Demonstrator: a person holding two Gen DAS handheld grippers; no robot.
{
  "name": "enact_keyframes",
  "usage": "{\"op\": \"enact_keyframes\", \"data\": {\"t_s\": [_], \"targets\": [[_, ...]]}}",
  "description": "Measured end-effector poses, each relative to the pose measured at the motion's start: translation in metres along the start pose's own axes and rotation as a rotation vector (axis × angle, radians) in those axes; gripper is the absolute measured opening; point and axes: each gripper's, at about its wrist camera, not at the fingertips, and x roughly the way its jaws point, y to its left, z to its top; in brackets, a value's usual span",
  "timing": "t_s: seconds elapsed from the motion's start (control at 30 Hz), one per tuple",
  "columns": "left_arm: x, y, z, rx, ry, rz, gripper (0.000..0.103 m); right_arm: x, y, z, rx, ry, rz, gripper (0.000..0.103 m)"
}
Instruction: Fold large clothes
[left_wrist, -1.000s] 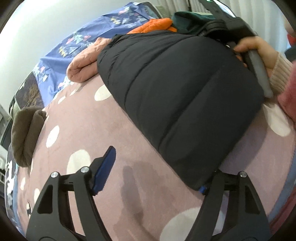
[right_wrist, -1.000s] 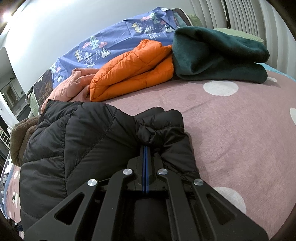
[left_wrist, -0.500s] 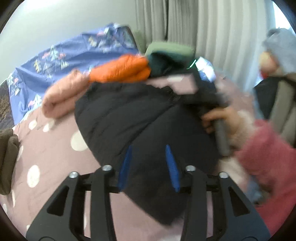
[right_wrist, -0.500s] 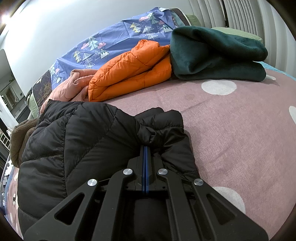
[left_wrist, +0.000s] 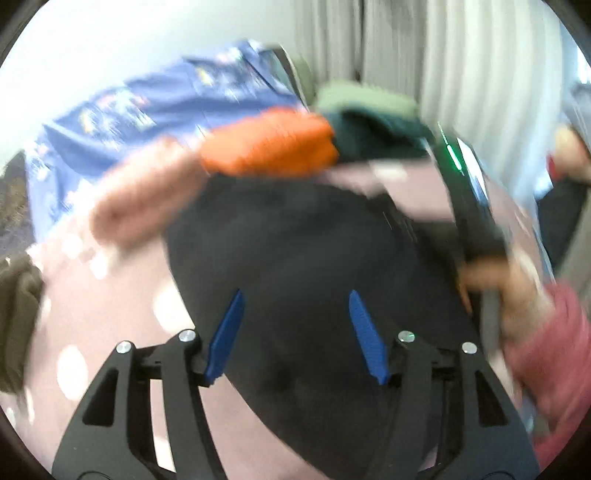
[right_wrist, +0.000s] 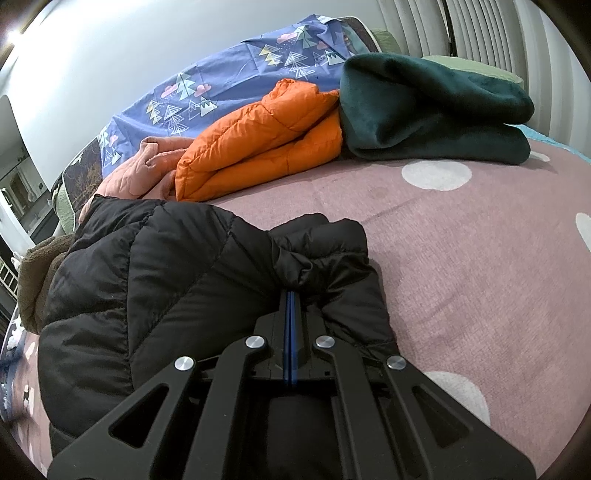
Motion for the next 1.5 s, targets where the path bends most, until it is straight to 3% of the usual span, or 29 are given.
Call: {"op": "enact_keyframes", "data": {"t_s": [0.07, 0.13, 0.2, 0.27, 0.33, 0.6, 0.7, 0.83, 0.9, 0.97, 1.03, 1.1, 1.5], "targets": [[0.014, 0.018, 0.022, -0.079, -0.013, -0.025, 0.061, 0.0, 0.0, 0.0, 0.004, 0.001, 0.004, 0.0], [0.047, 0.036, 0.034, -0.148, 0.029, -0.036, 0.061, 0.0, -0.001, 0.0, 0.008, 0.002, 0.005, 0.0], [0.086, 0.037, 0.026, -0.128, 0.112, -0.008, 0.066, 0.0, -0.002, -0.001, 0.015, 0.003, 0.005, 0.0], [0.116, 0.038, 0.004, -0.089, 0.109, -0.039, 0.07, 0.002, -0.004, 0.0, 0.038, 0.006, 0.007, 0.0], [0.12, 0.041, -0.002, -0.12, 0.121, -0.058, 0.069, 0.004, -0.005, 0.0, 0.039, 0.012, 0.008, 0.0], [0.114, 0.034, -0.002, -0.063, 0.123, 0.008, 0.07, 0.002, -0.003, 0.001, 0.023, 0.009, -0.004, 0.0], [0.102, 0.036, 0.019, -0.086, 0.118, 0.028, 0.067, 0.001, 0.001, 0.001, 0.008, 0.002, -0.022, 0.0], [0.095, 0.041, 0.062, -0.096, 0.04, 0.04, 0.067, 0.001, 0.001, 0.001, 0.008, 0.002, -0.023, 0.0], [0.113, 0.045, 0.075, -0.087, 0.075, 0.081, 0.068, 0.001, 0.001, 0.001, 0.008, 0.002, -0.023, 0.0], [0.146, 0.045, 0.072, -0.028, 0.16, 0.183, 0.079, 0.001, 0.001, 0.0, 0.008, 0.004, -0.025, 0.0], [0.175, 0.047, 0.055, 0.013, 0.194, 0.219, 0.085, 0.002, 0.0, 0.001, 0.01, 0.011, -0.028, 0.0], [0.178, 0.055, 0.052, -0.032, 0.198, 0.201, 0.086, 0.004, 0.001, 0.001, 0.005, 0.018, -0.033, 0.0], [0.191, 0.055, 0.038, -0.039, 0.171, 0.192, 0.087, 0.008, 0.0, 0.002, 0.009, 0.027, -0.04, 0.0]]}}
